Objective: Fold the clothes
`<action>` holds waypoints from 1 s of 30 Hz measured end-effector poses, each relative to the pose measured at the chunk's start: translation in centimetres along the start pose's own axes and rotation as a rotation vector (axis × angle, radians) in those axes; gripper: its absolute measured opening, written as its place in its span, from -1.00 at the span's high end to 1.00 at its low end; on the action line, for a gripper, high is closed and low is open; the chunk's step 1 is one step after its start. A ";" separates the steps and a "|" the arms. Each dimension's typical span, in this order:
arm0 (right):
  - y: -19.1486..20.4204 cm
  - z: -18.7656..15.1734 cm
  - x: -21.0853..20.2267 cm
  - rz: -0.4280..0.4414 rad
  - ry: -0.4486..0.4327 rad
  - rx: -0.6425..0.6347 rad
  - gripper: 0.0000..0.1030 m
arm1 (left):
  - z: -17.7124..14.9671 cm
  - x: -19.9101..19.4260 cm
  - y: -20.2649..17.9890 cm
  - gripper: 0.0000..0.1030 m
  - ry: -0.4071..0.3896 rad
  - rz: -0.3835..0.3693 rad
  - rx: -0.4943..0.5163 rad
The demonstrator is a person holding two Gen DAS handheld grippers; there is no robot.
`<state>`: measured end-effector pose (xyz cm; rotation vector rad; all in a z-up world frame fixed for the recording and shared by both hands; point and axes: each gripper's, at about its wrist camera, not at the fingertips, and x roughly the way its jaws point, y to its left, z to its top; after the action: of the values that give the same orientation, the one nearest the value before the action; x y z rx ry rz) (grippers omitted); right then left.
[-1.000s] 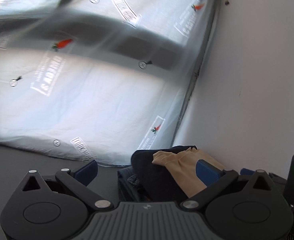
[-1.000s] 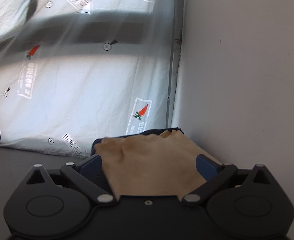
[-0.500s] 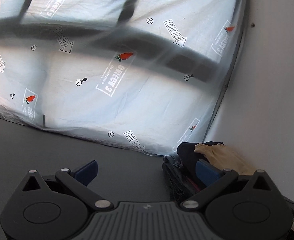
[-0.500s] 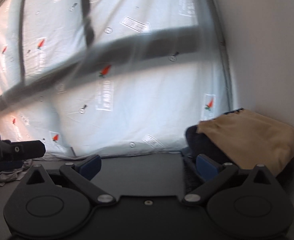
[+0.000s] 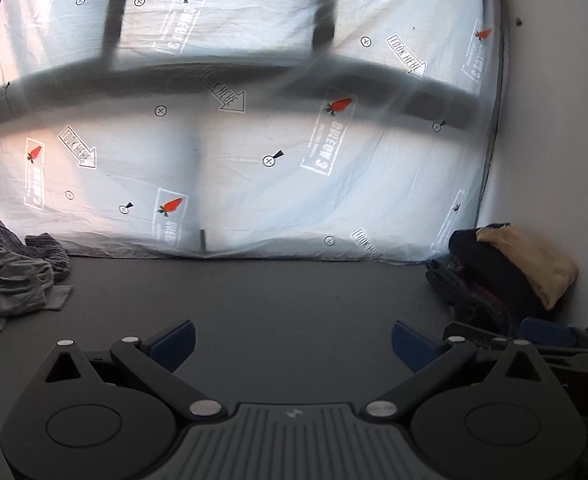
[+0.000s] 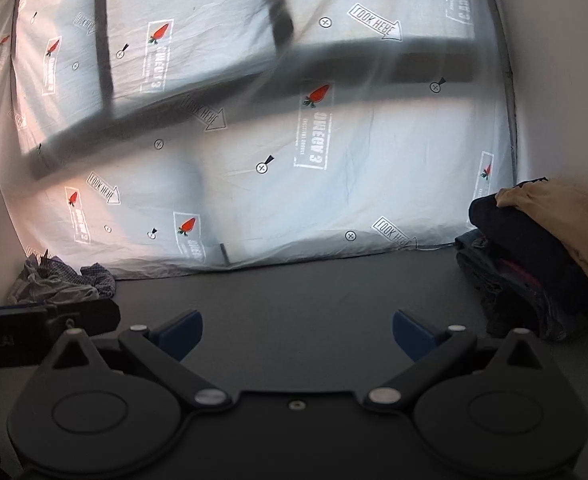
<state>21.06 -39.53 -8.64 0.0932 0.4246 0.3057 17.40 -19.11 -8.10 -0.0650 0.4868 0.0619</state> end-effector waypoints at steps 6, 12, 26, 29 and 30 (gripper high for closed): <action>6.6 -2.5 -2.5 -0.041 0.091 0.008 -0.99 | -2.6 -2.6 6.7 -1.00 0.080 0.008 -0.030; 10.7 -5.0 -5.7 -0.083 0.171 -0.036 -0.99 | -5.1 -5.3 9.7 -1.00 0.146 0.009 -0.047; 14.2 -8.2 -9.1 -0.060 0.193 -0.070 -0.99 | -7.9 -9.5 11.6 -1.00 0.190 0.020 -0.059; 14.4 -8.2 -9.4 -0.063 0.185 -0.080 -0.99 | -8.0 -9.8 11.7 -1.00 0.185 0.020 -0.059; 14.4 -8.2 -9.4 -0.062 0.185 -0.083 -0.99 | -8.1 -9.9 11.7 -1.00 0.183 0.021 -0.059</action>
<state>5.58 -28.56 -10.20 -0.0293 0.5960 0.2716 4.05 -8.50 -11.13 -0.1238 0.6691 0.0913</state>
